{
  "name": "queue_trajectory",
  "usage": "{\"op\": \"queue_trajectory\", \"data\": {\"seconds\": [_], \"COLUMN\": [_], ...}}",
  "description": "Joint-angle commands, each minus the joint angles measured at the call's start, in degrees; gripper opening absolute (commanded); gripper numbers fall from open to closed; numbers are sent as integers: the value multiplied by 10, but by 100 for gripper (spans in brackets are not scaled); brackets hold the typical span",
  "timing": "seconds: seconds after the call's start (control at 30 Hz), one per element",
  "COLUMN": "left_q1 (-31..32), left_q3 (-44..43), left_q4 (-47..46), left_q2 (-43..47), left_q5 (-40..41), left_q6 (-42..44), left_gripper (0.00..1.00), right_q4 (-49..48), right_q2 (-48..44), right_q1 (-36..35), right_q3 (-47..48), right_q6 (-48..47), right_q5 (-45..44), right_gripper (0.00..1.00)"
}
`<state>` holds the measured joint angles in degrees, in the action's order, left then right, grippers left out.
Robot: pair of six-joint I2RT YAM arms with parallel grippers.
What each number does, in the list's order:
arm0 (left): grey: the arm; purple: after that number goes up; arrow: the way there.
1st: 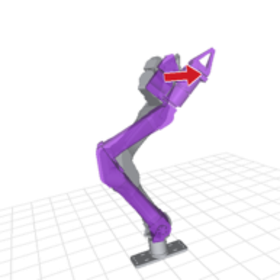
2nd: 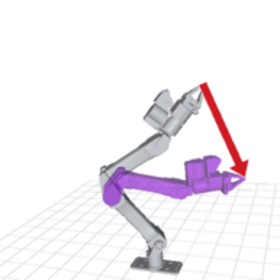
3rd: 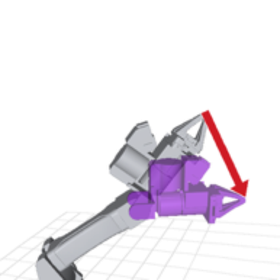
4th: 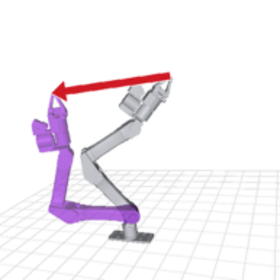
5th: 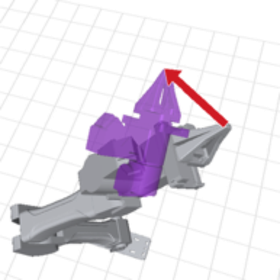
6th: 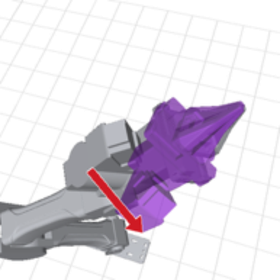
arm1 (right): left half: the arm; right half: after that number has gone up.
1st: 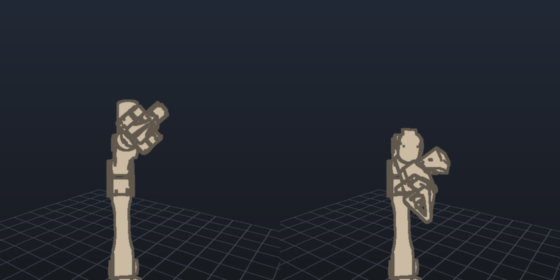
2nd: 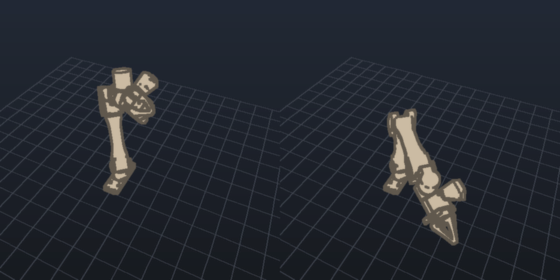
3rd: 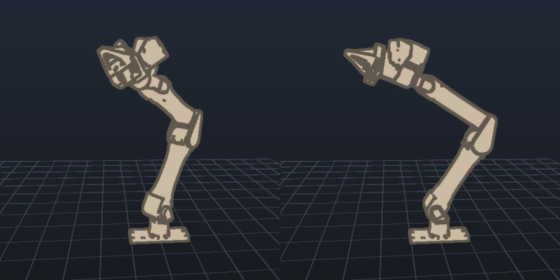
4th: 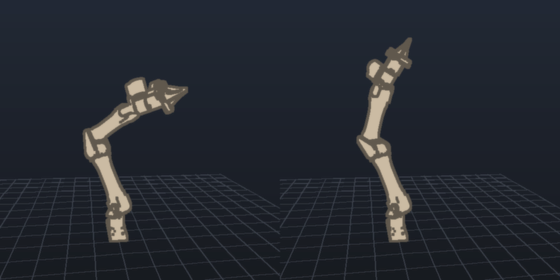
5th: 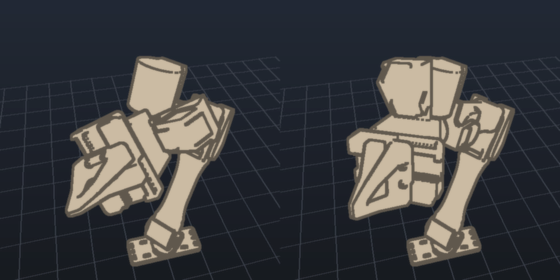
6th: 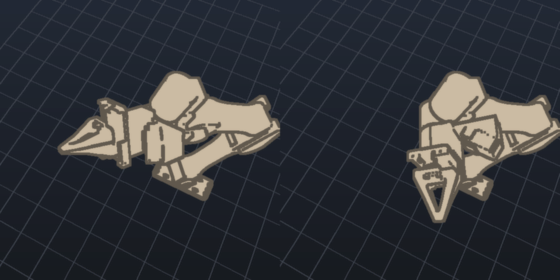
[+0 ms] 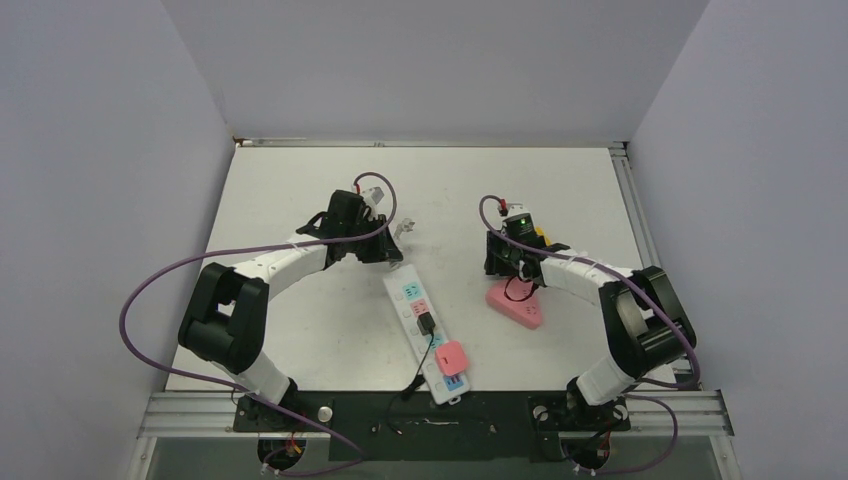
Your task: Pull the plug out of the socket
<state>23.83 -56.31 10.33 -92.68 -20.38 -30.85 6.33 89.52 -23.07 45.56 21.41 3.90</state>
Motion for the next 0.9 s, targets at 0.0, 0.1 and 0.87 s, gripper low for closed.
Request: {"op": "queue_trajectory", "data": {"seconds": [0.0, 0.1, 0.87], "left_q1": [-3, -3, -4], "left_q3": [-22, -22, -23], "left_q4": [-37, -37, -36], "left_q2": [23, 23, 19], "left_q5": [-21, -22, -18], "left_q6": [-3, -3, -2], "left_gripper": [0, 0, 0], "right_q4": [-28, -21, 80], "right_q2": [7, 0, -183], "right_q1": [6, 6, -262], "right_q3": [9, 12, 32], "right_q6": [-4, -5, 43], "right_q5": [-6, -12, -28], "right_gripper": [51, 67, 88]}}
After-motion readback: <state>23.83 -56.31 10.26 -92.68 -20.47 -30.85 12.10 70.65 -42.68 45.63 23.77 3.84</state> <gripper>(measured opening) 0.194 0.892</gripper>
